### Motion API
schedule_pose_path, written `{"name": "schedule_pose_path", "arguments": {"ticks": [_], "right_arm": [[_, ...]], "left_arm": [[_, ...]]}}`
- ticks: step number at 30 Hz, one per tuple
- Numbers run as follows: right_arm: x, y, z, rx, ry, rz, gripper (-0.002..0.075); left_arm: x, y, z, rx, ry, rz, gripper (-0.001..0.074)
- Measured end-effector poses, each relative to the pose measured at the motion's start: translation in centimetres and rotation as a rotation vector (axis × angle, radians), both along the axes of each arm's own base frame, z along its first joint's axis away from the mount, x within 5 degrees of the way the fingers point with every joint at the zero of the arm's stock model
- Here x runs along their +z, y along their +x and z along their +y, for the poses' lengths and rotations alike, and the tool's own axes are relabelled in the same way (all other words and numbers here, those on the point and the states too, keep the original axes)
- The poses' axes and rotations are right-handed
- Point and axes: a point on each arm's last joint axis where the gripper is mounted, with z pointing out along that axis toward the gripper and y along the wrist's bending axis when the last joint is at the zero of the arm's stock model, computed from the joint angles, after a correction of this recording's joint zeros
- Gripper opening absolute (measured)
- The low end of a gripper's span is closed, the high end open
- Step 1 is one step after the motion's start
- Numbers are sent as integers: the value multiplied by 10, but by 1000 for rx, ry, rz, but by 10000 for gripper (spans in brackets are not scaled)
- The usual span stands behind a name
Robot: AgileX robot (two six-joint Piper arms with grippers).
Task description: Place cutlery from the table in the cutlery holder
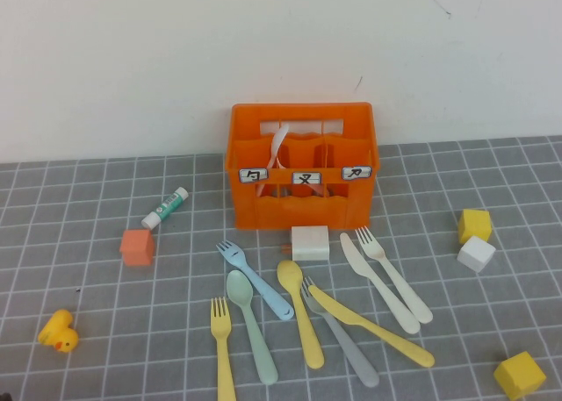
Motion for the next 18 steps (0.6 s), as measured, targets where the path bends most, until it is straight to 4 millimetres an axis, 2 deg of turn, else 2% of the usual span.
{"name": "schedule_pose_path", "arguments": {"ticks": [9,14,18], "right_arm": [[0,0,-1,-31,13,9,0],[-5,3,-8,-259,45,20,0],[-27,11,-13,-428,50,-3,0]], "left_arm": [[0,0,0,0,0,1,-1],[0,0,0,0,0,0,-1],[0,0,0,0,0,0,-1]]}}
